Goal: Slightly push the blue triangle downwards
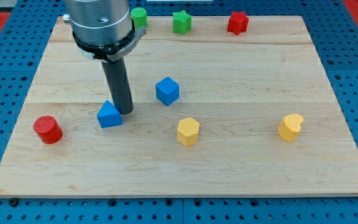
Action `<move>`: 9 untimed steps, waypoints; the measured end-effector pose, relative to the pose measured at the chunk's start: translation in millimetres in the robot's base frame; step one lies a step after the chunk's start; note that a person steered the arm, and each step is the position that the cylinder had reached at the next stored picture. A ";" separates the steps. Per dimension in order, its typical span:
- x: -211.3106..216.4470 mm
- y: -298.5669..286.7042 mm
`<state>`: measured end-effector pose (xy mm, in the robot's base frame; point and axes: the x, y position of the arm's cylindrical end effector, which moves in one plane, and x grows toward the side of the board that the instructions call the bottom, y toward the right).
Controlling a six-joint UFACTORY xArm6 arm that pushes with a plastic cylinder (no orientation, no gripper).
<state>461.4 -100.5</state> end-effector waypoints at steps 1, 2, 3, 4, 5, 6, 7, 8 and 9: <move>-23.8 0.0; -24.0 -29.7; -18.4 -61.7; 2.2 -67.9; 3.9 -37.7; 3.0 -33.0; -12.3 -25.4; -13.9 -7.2; 4.1 3.2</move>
<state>465.5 -97.3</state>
